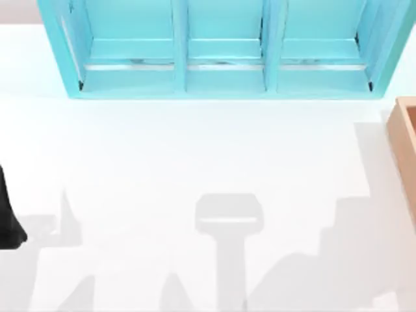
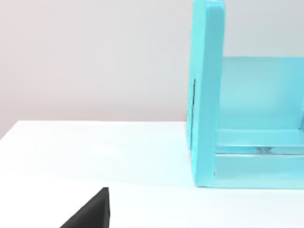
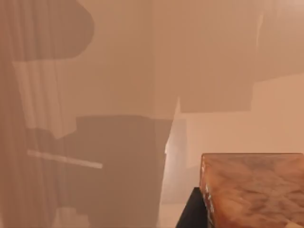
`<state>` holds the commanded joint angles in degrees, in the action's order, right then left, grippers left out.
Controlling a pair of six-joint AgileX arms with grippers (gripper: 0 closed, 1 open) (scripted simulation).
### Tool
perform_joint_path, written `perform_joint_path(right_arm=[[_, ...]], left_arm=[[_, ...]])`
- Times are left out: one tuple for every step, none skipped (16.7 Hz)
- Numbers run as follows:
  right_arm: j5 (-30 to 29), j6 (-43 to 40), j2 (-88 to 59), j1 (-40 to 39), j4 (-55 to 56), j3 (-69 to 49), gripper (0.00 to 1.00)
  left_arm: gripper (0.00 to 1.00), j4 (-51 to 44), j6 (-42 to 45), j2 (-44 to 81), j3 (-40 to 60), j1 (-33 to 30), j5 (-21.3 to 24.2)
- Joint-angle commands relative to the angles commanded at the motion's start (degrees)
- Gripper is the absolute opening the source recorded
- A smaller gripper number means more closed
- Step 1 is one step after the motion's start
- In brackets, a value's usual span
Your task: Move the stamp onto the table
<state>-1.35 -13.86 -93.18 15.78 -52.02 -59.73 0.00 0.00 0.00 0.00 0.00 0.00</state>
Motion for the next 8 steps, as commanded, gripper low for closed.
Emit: perform_joint_path(right_arm=[[-0.57, 2.24, 2.26, -1.74, -3.10, -2.46, 0.00], [-1.18, 4.63, 4.37, -3.55, -6.77, -5.20, 0.00], [-1.75, 7.06, 6.08, -5.43, -10.73, -8.01, 0.00], [-2.20, 9.46, 7.37, -7.33, -14.66, -10.69, 0.00], [-2.47, 11.71, 8.28, -9.29, -18.23, -13.01, 0.00], [-2.53, 13.81, 8.91, -11.32, -21.24, -14.86, 0.00], [-2.34, 15.79, 9.25, -13.43, -23.61, -16.09, 0.00], [-1.96, 17.70, 9.32, -15.60, -25.42, -16.91, 0.00]], left_arm=[[1.00, 0.00, 0.00, 0.00, 0.00, 0.00, 0.00], [1.00, 0.00, 0.00, 0.00, 0.00, 0.00, 0.00], [1.00, 0.00, 0.00, 0.00, 0.00, 0.00, 0.00], [1.00, 0.00, 0.00, 0.00, 0.00, 0.00, 0.00], [1.00, 0.00, 0.00, 0.00, 0.00, 0.00, 0.00], [1.00, 0.00, 0.00, 0.00, 0.00, 0.00, 0.00], [1.00, 0.00, 0.00, 0.00, 0.00, 0.00, 0.00], [1.00, 0.00, 0.00, 0.00, 0.00, 0.00, 0.00]])
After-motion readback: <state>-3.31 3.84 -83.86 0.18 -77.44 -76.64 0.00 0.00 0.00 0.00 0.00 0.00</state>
